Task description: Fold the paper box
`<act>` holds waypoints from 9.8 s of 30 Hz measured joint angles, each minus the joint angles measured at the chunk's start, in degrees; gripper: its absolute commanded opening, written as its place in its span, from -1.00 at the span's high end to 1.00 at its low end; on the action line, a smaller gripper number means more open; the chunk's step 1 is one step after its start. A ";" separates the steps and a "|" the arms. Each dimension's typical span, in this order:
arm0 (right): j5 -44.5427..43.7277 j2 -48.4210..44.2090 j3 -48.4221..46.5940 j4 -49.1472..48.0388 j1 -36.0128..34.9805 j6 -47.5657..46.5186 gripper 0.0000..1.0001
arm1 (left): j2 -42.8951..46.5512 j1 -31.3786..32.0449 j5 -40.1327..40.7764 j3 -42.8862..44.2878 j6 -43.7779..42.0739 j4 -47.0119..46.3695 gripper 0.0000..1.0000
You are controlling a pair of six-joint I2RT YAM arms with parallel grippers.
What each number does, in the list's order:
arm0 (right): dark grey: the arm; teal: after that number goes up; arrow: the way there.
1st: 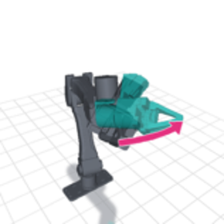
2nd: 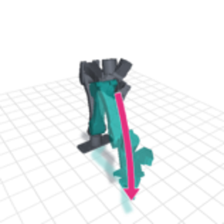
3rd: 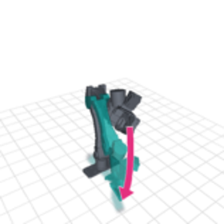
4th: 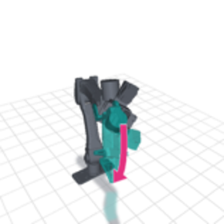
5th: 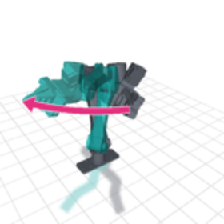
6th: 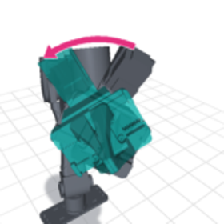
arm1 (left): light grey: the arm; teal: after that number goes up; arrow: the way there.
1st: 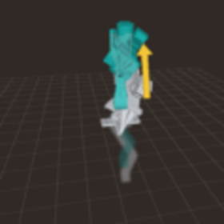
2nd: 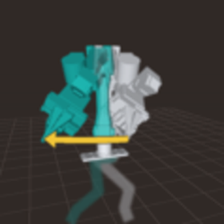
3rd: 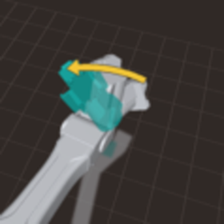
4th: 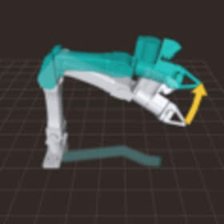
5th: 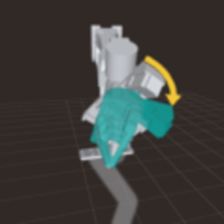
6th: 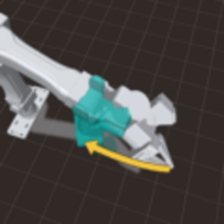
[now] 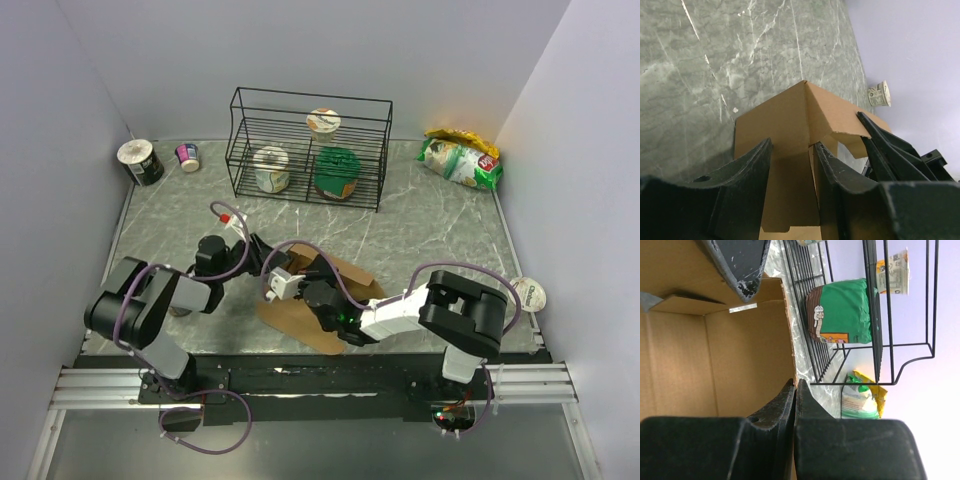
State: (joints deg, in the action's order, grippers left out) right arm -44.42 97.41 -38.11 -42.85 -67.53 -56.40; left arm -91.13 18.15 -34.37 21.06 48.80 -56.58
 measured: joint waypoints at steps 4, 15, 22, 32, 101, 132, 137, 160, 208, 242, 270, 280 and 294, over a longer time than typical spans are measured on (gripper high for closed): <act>0.13 0.04 0.98 -0.04 0.00 0.02 1.00 | -3.13 0.11 -0.83 -0.04 0.26 -3.50 0.12; -0.15 0.04 2.23 -1.03 -0.90 1.55 1.00 | -3.91 0.17 -1.36 -1.64 -1.38 -6.32 -0.25; -0.68 0.07 3.02 -3.06 -0.96 1.22 1.00 | 4.68 -0.74 -1.33 -2.43 -6.80 2.32 -0.80; -0.59 0.13 3.87 -4.26 -0.96 1.07 1.00 | 11.63 -10.64 -3.19 -2.45 -11.69 8.61 -0.89; 2.01 -3.96 4.07 3.28 -0.94 7.04 1.00 | 4.98 -3.17 -13.57 3.89 -26.03 14.23 0.05; 2.56 -4.68 3.93 4.90 -0.96 9.27 1.00 | -4.61 -10.47 -2.62 18.51 -22.18 21.46 -0.74; 2.62 -4.68 3.72 5.31 -0.94 9.33 1.00 | -10.69 -8.11 -3.91 22.32 -24.22 24.48 -0.73; 2.78 -4.68 3.15 6.78 -0.96 9.49 1.00 | -9.86 -3.85 -12.79 14.29 -24.13 20.35 -0.50; 1.51 -4.68 2.71 9.49 -0.96 10.58 1.00 | -0.92 4.85 -1.75 -0.70 -22.53 -2.62 -0.42; 4.63 -10.05 4.96 12.09 -1.22 17.05 0.35 | 4.79 17.00 19.12 -2.51 -33.57 0.85 0.74; 7.10 -52.26 14.60 26.45 1.05 50.66 -0.46 | 1.14 36.96 46.90 -0.46 -37.90 -1.66 0.98; -2.75 -36.72 4.94 35.06 1.66 65.40 -0.07 | -1.88 41.18 56.54 0.83 -37.35 -3.87 0.98; 1.20 -20.52 2.12 29.42 6.97 72.13 0.15 | -4.57 42.56 60.15 0.00 -35.23 -9.27 0.98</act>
State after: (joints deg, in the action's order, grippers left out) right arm -43.22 76.88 -35.99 -13.43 -60.55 15.73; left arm -95.70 60.71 25.78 21.06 13.56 -65.84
